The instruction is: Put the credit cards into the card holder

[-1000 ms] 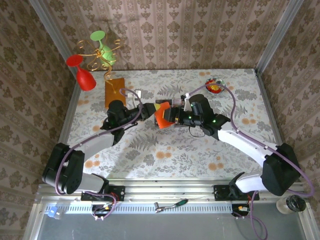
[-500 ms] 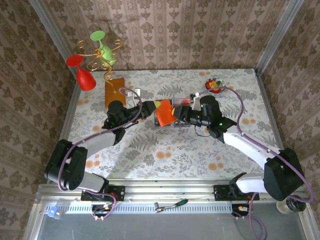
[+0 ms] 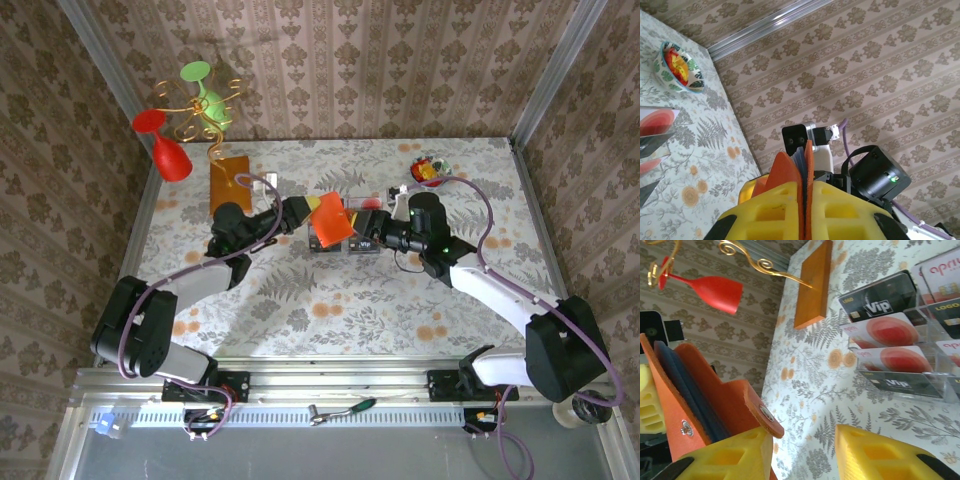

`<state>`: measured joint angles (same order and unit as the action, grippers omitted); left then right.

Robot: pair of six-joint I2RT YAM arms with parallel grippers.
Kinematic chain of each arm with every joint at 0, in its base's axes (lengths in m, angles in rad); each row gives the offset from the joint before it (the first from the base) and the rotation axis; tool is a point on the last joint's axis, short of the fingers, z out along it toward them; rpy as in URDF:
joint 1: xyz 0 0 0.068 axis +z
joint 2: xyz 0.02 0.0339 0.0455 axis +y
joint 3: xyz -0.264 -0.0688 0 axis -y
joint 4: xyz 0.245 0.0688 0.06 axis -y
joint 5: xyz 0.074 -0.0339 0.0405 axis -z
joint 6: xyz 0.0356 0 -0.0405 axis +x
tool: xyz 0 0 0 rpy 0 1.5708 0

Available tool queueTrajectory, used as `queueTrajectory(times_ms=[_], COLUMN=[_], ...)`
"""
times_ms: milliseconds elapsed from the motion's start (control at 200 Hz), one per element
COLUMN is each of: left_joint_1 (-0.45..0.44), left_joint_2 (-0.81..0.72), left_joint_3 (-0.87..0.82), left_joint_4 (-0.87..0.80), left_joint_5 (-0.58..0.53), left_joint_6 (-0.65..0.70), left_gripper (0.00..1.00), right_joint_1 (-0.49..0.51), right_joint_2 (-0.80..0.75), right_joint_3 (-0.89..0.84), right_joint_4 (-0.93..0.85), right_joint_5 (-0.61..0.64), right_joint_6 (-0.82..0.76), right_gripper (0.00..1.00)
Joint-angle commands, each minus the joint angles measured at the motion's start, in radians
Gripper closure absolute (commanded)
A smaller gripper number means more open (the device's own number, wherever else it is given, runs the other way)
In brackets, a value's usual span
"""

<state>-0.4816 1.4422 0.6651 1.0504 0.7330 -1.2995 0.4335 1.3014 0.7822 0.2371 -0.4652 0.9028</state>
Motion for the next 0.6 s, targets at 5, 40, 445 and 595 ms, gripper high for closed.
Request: queueTrajectory(times_ms=[5, 40, 445, 595], left_joint_1=[0.003, 0.002, -0.023, -0.026], left_joint_2=[0.019, 0.025, 0.064, 0.061], left_joint_3=[-0.004, -0.003, 0.037, 0.049], left_joint_4=[0.118, 0.138, 0.22, 0.221], left_joint_5=[-0.007, -0.012, -0.029, -0.031], left_joint_6=[-0.056, -0.071, -0.14, -0.148], left_gripper=[1.0, 1.0, 1.0, 1.0], right_joint_1=[0.0, -0.002, -0.009, -0.01], right_joint_2=[-0.005, -0.004, 0.037, 0.06], right_joint_3=[-0.005, -0.005, 0.026, 0.026], right_joint_4=[0.106, 0.122, 0.284, 0.338], right_joint_5=[-0.081, -0.092, -0.206, -0.235], right_joint_6=[0.04, 0.05, 0.155, 0.185], right_gripper=[0.6, 0.6, 0.58, 0.69])
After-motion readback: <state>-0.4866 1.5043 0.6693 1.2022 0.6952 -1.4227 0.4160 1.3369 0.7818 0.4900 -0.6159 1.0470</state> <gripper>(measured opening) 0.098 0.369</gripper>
